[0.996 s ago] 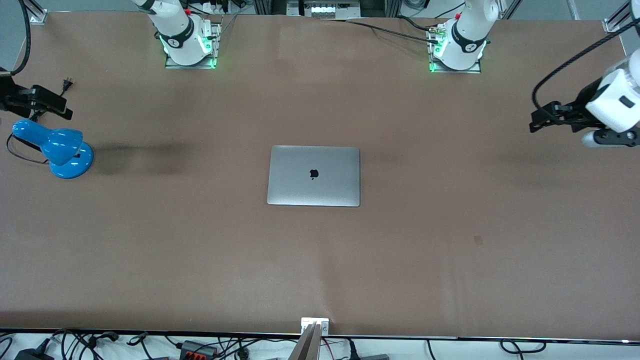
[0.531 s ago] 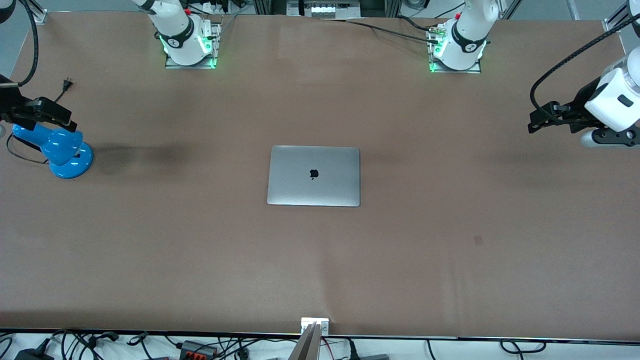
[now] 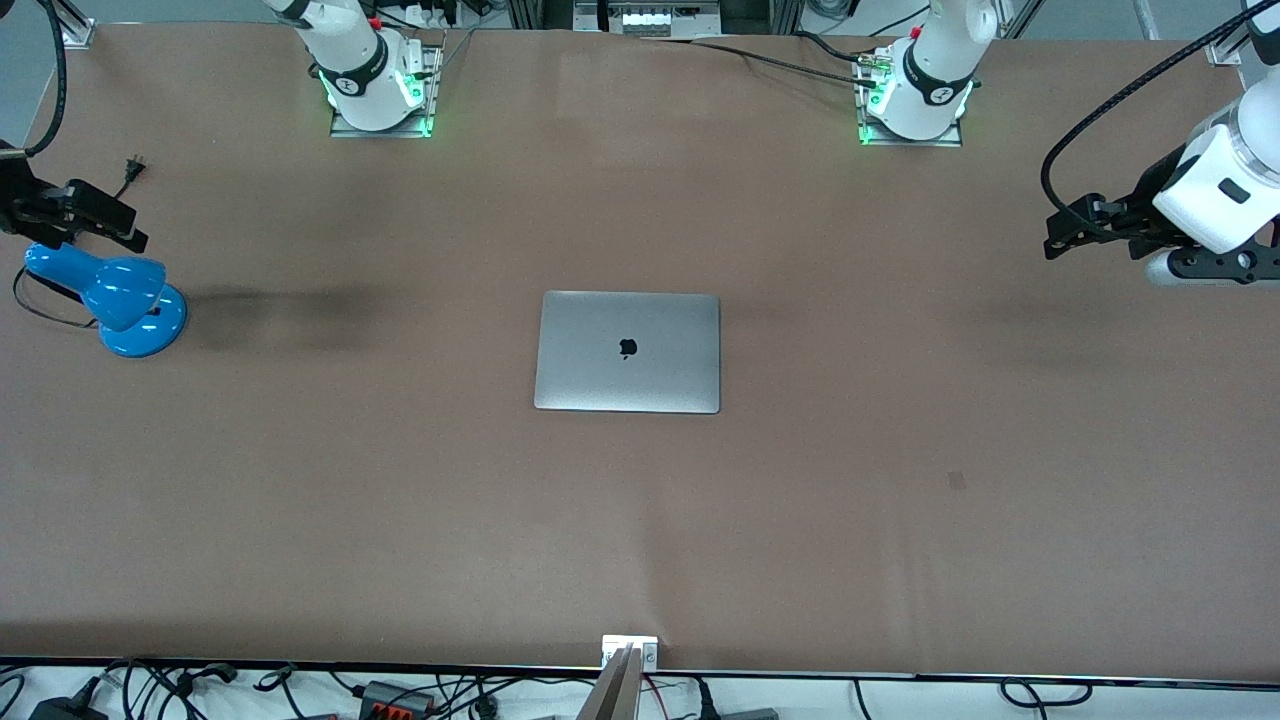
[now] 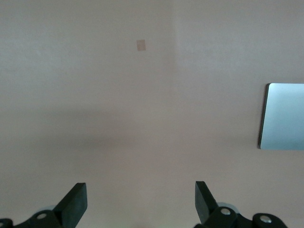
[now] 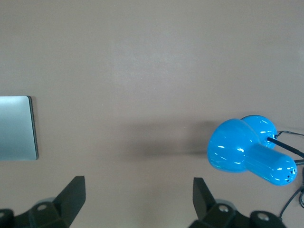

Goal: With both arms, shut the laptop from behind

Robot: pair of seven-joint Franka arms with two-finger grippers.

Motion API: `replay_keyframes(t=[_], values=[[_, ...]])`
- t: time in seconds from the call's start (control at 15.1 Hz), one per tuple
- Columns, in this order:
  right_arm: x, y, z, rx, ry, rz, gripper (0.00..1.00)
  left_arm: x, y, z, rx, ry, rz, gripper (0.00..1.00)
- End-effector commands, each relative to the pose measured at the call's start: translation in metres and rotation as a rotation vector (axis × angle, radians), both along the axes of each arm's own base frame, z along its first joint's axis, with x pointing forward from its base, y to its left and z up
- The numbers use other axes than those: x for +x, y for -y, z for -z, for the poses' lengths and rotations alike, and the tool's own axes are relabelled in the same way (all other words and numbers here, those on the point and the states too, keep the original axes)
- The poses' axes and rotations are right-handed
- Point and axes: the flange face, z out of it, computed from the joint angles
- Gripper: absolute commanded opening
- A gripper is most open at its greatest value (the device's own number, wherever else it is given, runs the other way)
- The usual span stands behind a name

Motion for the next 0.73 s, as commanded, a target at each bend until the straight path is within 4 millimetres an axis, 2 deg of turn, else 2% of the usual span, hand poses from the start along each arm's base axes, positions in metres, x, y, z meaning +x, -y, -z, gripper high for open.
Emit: replay_keyframes(t=[0.0,0.66], values=[[-0.0021,-0.003,-0.0044,0.011,0.0,0.011,1.0,-0.0037,-0.001,-0.0061,-0.015,-0.009,-0.012,1.0],[-0.0023,-0.0027,-0.0042,0.008,-0.002,0.01,1.0,-0.0022,-0.0004,-0.0041,-0.016,-0.014,-0.011,1.0]])
